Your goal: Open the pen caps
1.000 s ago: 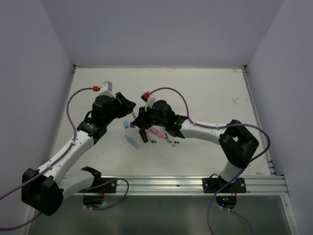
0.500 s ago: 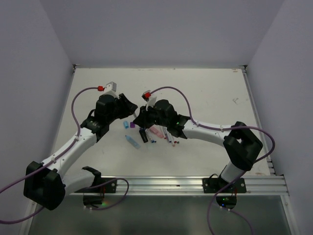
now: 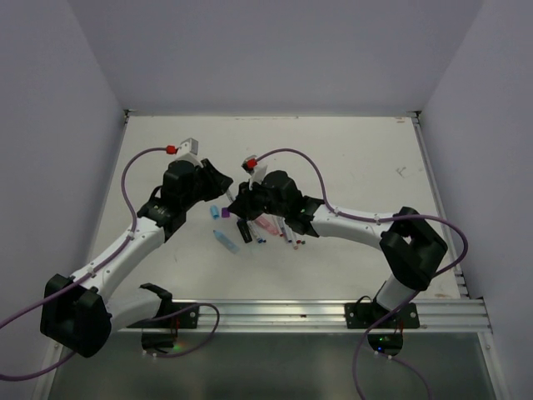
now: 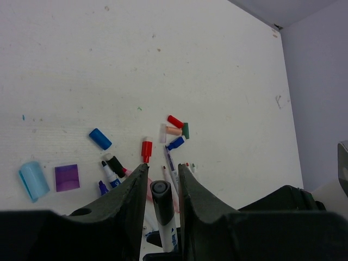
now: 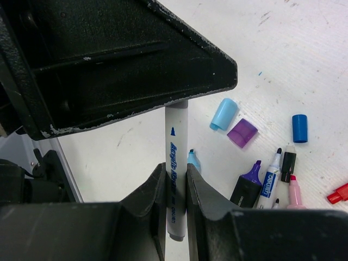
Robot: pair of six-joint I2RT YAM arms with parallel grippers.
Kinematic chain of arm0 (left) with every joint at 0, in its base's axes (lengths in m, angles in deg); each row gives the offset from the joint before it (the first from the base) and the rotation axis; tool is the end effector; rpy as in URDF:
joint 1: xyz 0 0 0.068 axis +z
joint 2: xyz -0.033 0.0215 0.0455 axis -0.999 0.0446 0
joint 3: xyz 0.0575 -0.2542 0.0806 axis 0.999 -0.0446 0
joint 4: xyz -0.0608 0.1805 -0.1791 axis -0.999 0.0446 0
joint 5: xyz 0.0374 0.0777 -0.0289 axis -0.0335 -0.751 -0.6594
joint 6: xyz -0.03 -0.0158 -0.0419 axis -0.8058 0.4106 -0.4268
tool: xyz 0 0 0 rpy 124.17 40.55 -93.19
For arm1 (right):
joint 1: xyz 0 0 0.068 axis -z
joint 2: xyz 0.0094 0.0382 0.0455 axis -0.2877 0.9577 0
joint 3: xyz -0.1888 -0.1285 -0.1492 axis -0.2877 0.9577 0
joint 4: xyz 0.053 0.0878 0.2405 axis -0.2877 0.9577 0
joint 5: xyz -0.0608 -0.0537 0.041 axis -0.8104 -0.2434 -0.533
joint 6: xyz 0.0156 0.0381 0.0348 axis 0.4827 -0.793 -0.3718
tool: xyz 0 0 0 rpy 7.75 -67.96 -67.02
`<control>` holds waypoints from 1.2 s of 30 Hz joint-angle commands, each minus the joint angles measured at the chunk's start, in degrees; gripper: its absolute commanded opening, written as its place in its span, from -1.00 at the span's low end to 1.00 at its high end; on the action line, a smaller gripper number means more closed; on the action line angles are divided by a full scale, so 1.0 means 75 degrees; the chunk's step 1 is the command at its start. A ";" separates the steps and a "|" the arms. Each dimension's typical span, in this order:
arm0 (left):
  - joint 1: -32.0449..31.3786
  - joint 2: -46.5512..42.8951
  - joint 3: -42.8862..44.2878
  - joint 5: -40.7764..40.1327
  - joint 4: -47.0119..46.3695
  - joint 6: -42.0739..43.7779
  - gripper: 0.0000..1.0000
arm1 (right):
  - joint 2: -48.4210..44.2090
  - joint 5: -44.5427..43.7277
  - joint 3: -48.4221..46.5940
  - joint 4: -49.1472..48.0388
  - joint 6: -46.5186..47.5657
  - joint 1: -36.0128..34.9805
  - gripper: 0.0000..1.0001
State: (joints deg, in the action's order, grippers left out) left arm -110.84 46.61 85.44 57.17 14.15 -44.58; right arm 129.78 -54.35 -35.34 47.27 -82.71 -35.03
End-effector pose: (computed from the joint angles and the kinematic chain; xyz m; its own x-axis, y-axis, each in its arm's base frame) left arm 0.2351 -0.1029 0.2788 -0.5625 -0.5094 -0.6512 0.0466 0.7668 -0.6402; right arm 0.2314 0.3032 0.2455 -0.5510 -0.0354 -0.8337 -0.7062 0.5522 0.4433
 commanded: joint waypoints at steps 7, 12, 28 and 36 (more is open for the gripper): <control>-0.0044 0.0062 0.0138 0.0105 -0.0380 0.0088 -0.70 | -0.0283 -0.0012 0.0018 -0.0309 0.0189 -0.0026 -1.00; -0.0044 -0.0067 0.0091 0.0023 -0.0812 0.0041 -1.00 | -0.0388 0.0198 0.0205 -0.0414 0.0224 -0.0026 -1.00; -0.0009 -0.0666 0.0816 -0.1674 -0.2032 0.0088 -1.00 | -0.1091 0.0726 0.1869 -0.0790 0.0576 -0.0026 -1.00; -0.0021 -0.0360 0.1404 -0.3117 -0.1925 -0.0018 -1.00 | -0.1244 0.0328 0.2256 -0.0567 0.0752 -0.0026 -1.00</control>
State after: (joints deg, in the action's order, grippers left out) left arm -114.36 44.56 89.77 54.05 12.91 -46.46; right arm 121.02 -55.33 -23.26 30.53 -79.19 -34.15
